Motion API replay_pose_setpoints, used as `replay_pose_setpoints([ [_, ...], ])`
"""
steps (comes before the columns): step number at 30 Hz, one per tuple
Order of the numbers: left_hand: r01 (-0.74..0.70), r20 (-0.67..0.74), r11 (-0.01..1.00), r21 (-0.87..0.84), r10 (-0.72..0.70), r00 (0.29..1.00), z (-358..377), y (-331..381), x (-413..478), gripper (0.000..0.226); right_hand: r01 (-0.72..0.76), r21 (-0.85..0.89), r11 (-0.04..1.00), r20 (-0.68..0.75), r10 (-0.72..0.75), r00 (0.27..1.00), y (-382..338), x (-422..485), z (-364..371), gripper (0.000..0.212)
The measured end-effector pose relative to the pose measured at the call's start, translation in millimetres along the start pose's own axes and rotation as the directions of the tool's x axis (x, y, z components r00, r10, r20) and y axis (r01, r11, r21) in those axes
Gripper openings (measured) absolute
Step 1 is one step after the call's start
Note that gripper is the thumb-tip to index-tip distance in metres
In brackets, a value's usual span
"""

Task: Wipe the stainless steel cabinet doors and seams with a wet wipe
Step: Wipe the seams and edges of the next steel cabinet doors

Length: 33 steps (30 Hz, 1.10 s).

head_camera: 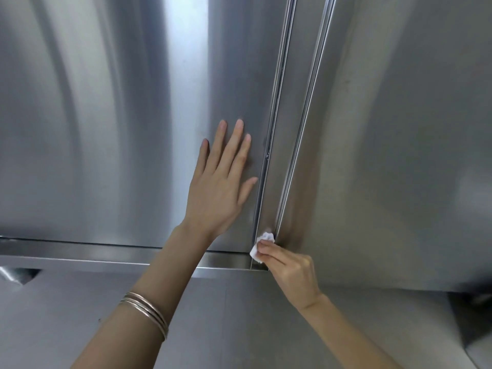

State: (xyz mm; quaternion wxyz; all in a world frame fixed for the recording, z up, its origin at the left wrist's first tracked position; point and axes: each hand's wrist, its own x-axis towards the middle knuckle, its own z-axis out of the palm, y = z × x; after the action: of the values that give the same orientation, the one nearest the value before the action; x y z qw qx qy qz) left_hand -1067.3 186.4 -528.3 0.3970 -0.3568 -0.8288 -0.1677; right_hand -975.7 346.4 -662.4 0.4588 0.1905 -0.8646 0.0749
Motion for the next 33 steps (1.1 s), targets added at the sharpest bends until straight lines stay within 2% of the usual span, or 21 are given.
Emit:
replay_pose_setpoints([
  [4,0.02,0.023,1.0,0.015,-0.021,1.0,-0.1,5.5,0.5,0.07,0.02,0.034,0.999,0.187,-0.026,0.982,-4.0,-16.9,6.2,0.027],
  [7,0.007,0.054,1.0,0.025,-0.009,0.999,-2.1,0.5,-0.4,0.073,0.073,-0.028,0.997,0.241,-0.064,0.968,-2.9,-6.5,2.3,0.024],
  [9,-0.007,0.045,1.0,0.029,0.006,0.999,-1.8,-2.7,-0.9,0.074,0.107,-0.061,0.992,0.138,-0.098,0.986,2.5,8.1,-6.4,0.017],
  [12,-0.008,0.003,0.999,0.038,0.008,1.0,0.8,-2.6,0.0,0.07,0.062,-0.043,0.997,-0.067,-0.065,0.996,8.9,27.4,-13.2,0.012],
  [14,-0.003,-0.012,1.0,0.03,0.003,1.0,2.7,-0.8,-0.3,0.068,0.048,-0.035,0.998,-0.092,-0.051,0.994,10.6,21.2,-8.1,0.011],
  [17,0.004,-0.007,0.999,0.033,-0.004,1.0,2.7,-0.2,-0.5,0.066,0.056,-0.011,0.998,0.04,-0.055,0.998,4.9,-7.9,7.3,0.01],
  [20,0.014,0.029,0.999,0.031,-0.015,0.999,-1.0,2.4,0.0,0.068,-0.063,0.047,0.997,0.254,0.049,0.966,-9.8,-17.9,9.0,0.023],
  [22,0.038,0.045,0.999,0.031,-0.039,0.998,-5.0,7.4,1.0,0.071,-0.091,0.051,0.995,0.301,0.072,0.951,-11.2,-6.0,-3.4,0.028],
  [24,0.073,0.052,0.996,0.05,-0.075,0.996,-10.0,14.8,3.8,0.073,-0.05,0.091,0.995,0.222,0.029,0.975,-7.6,13.3,-29.6,0.019],
  [26,0.104,0.02,0.991,0.085,-0.106,0.994,-13.7,23.9,9.2,0.071,0.012,0.11,0.994,0.014,-0.014,1.0,-0.7,36.8,-61.4,0.008],
  [29,0.162,-0.045,0.985,0.067,-0.159,0.986,-13.6,34.7,17.0,0.069,0.046,-0.009,0.999,-0.254,-0.047,0.966,6.5,82.7,-104.5,0.009],
  [33,0.168,-0.058,0.983,0.071,-0.164,0.985,-10.2,32.9,16.4,0.075,0.021,-0.182,0.983,-0.401,-0.094,0.911,20.0,154.2,-129.5,0.013],
])
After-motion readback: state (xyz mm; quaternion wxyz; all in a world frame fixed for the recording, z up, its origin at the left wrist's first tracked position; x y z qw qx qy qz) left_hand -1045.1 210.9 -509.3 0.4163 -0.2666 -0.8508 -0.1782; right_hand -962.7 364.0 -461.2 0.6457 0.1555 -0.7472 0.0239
